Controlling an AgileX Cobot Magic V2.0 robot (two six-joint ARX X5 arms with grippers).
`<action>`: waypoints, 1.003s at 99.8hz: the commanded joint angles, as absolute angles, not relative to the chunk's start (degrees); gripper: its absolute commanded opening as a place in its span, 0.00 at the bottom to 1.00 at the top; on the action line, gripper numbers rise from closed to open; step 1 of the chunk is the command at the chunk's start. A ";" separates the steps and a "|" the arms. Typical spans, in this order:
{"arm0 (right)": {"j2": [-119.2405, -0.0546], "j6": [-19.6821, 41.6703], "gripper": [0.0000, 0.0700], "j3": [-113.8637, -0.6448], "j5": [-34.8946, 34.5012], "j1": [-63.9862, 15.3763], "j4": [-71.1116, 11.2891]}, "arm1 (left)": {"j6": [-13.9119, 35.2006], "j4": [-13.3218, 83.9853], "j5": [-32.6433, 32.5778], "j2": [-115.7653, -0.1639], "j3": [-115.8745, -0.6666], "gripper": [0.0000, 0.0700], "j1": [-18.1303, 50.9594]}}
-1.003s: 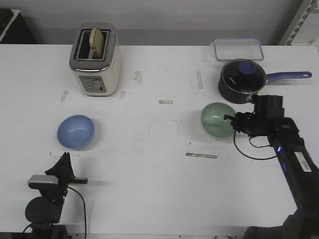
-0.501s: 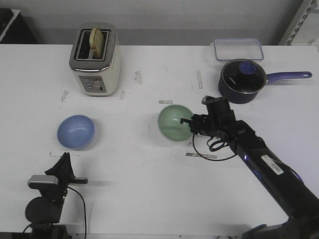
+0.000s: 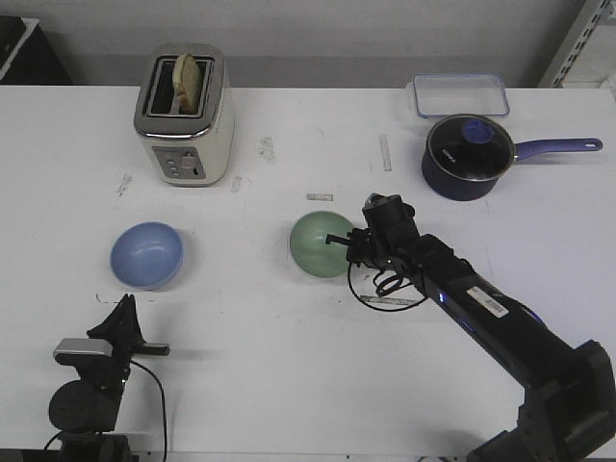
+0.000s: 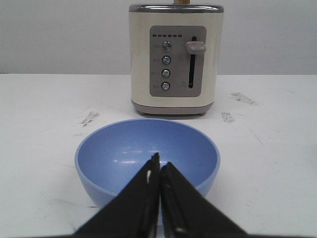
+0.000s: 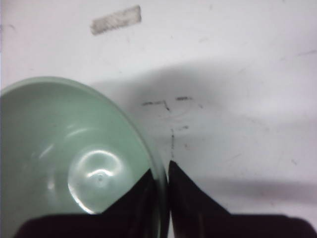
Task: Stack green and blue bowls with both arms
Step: 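Slide the green bowl with the right gripper toward the table center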
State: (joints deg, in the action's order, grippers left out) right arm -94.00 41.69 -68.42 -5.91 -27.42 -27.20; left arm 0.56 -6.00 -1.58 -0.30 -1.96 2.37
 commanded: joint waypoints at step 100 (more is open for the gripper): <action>-86.52 23.35 0.60 -69.38 0.45 -28.84 -28.10 | 0.08 -6.92 -1.74 -0.19 -0.75 0.00 2.26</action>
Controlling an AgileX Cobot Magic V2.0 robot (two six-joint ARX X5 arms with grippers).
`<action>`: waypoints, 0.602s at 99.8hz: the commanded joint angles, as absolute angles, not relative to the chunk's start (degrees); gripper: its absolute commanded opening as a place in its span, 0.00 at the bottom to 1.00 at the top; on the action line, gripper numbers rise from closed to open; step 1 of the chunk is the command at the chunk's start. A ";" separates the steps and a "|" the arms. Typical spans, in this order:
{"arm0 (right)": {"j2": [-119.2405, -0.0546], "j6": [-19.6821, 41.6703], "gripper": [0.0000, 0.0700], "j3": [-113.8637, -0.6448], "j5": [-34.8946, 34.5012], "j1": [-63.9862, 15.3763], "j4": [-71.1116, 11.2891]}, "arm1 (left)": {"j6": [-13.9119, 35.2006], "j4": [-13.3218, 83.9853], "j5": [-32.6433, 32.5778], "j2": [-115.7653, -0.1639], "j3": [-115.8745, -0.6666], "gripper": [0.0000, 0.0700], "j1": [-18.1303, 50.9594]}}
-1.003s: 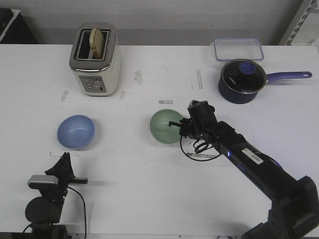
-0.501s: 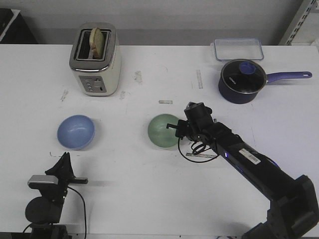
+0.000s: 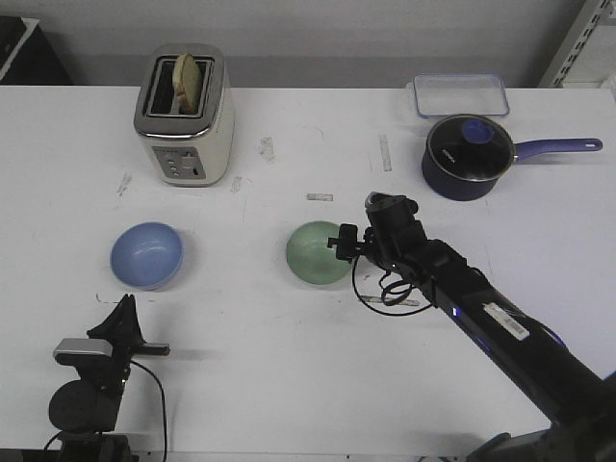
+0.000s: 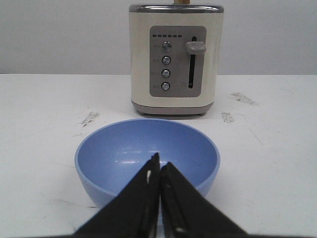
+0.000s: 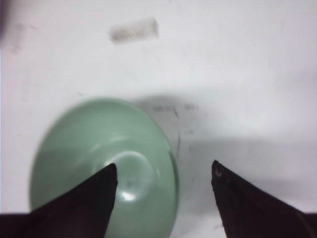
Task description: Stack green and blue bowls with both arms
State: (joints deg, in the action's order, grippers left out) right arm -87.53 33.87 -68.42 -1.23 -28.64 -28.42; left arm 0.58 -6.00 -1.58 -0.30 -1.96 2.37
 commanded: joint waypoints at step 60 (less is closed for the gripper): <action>-60.84 -1.26 0.01 -46.24 4.29 -13.69 -1.58 | 0.08 -6.92 -1.74 -0.19 -0.75 0.00 2.26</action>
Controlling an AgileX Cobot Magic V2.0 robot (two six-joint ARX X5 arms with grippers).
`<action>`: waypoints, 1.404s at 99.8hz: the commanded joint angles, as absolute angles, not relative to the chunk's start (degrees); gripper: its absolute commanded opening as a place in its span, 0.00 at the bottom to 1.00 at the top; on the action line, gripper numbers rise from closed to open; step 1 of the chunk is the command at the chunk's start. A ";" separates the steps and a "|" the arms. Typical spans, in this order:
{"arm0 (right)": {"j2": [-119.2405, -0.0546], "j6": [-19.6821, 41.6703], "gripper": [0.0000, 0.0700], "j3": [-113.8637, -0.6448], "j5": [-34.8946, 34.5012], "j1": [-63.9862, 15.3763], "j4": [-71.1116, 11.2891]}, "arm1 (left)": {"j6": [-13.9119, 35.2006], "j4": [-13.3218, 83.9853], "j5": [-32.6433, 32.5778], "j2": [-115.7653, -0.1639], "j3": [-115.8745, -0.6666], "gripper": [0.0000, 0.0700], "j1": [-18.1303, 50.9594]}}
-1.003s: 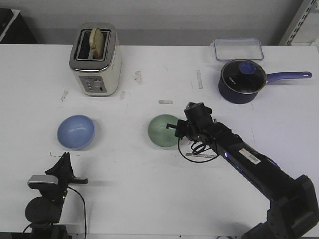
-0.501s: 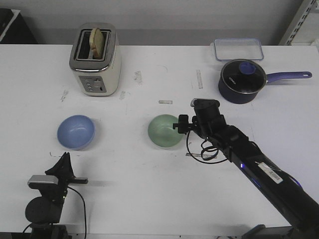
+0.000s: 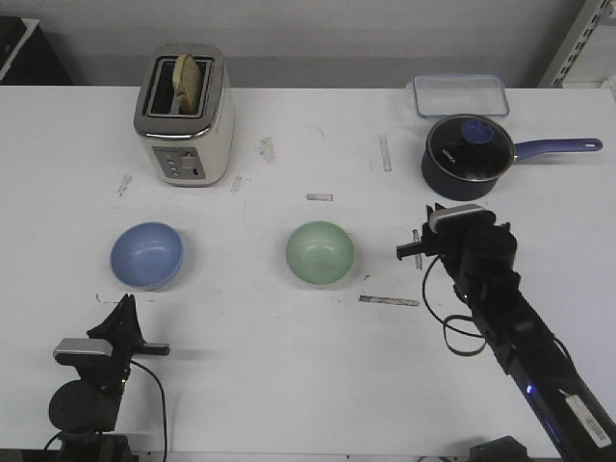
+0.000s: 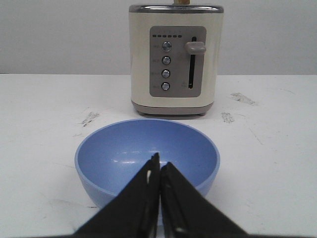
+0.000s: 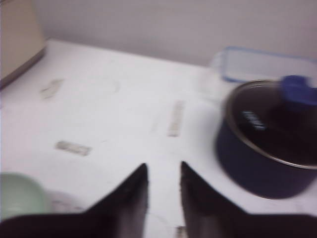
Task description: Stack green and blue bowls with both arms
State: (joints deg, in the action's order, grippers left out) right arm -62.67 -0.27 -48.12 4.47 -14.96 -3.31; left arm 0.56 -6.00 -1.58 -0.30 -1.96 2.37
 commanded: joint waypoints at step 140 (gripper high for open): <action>-8.99 3.20 0.01 -21.71 4.32 -2.20 -6.00 | 0.08 -6.92 -1.74 -0.19 -0.75 0.00 2.26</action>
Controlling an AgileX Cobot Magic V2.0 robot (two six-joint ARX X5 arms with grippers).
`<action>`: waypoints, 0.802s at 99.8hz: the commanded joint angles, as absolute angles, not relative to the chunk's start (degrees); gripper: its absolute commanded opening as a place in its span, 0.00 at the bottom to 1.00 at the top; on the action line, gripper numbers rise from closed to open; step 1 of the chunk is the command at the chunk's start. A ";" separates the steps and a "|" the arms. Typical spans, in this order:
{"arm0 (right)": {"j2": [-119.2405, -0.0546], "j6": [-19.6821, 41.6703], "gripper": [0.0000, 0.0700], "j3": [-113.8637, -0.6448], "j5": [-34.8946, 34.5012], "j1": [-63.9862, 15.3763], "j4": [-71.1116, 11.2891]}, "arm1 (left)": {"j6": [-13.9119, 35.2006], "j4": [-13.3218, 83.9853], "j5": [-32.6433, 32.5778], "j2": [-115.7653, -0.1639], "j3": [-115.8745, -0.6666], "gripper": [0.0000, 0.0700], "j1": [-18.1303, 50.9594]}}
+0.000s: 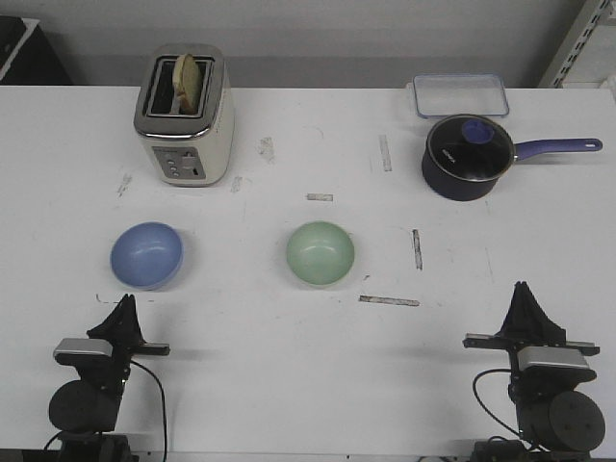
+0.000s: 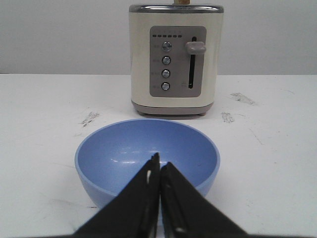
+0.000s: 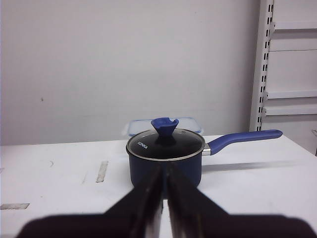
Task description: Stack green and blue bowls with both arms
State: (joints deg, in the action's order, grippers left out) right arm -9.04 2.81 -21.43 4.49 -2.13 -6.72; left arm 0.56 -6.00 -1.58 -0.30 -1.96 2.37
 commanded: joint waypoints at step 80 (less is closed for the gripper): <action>-8.99 1.45 0.01 -21.74 4.34 -2.20 -6.04 | -0.10 -7.77 -1.74 -0.19 -1.26 0.00 2.26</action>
State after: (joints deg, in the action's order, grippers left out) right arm -9.04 1.89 -21.43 4.49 -2.13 -6.70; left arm 0.56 -6.63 -1.58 -0.30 -1.96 2.37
